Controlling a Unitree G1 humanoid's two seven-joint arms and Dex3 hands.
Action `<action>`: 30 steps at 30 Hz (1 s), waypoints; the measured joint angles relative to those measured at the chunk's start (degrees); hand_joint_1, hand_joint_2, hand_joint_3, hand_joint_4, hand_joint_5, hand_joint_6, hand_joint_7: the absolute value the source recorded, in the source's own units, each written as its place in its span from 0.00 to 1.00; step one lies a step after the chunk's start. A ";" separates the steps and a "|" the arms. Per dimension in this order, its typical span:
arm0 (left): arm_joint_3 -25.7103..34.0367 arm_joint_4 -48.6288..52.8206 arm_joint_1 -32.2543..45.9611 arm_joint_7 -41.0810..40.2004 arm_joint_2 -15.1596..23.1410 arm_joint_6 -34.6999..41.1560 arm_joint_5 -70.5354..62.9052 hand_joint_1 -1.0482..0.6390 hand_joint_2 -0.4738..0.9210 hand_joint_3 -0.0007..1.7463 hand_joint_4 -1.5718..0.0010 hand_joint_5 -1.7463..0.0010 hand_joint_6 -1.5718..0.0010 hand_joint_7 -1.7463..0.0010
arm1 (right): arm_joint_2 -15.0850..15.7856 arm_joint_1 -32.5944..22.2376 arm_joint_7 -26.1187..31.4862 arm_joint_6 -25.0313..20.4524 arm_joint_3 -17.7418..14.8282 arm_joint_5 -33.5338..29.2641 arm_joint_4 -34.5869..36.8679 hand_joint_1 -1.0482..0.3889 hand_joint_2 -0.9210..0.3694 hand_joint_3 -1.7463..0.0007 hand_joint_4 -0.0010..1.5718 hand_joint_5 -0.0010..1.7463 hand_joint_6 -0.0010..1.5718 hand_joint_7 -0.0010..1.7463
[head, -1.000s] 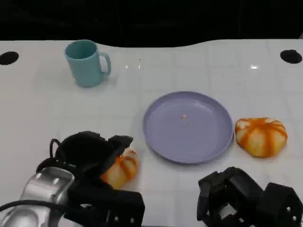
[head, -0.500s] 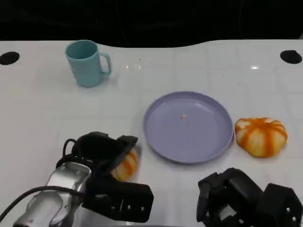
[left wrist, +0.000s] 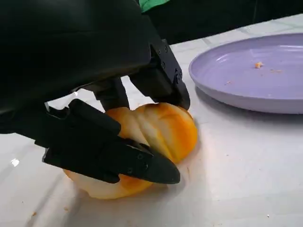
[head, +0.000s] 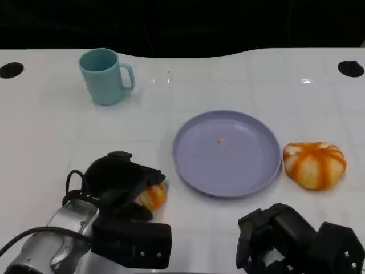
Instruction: Grasp the bread from the table and place it into the plate.
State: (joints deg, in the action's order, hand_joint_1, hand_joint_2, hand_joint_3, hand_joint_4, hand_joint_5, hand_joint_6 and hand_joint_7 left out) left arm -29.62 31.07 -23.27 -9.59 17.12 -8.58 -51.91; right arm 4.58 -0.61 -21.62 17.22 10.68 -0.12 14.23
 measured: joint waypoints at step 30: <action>2.42 -4.01 1.61 -16.10 3.82 -8.10 1.42 0.49 0.71 0.69 0.48 0.00 0.59 0.00 | 0.02 -0.02 -0.03 0.06 0.12 0.44 -0.03 0.00 0.62 0.22 0.98 0.74 1.00 0.60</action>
State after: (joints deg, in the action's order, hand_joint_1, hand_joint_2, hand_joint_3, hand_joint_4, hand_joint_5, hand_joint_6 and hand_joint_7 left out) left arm -27.20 27.06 -21.65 -25.69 20.94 -16.68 -50.49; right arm 4.60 -0.63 -21.64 17.28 10.79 0.32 14.19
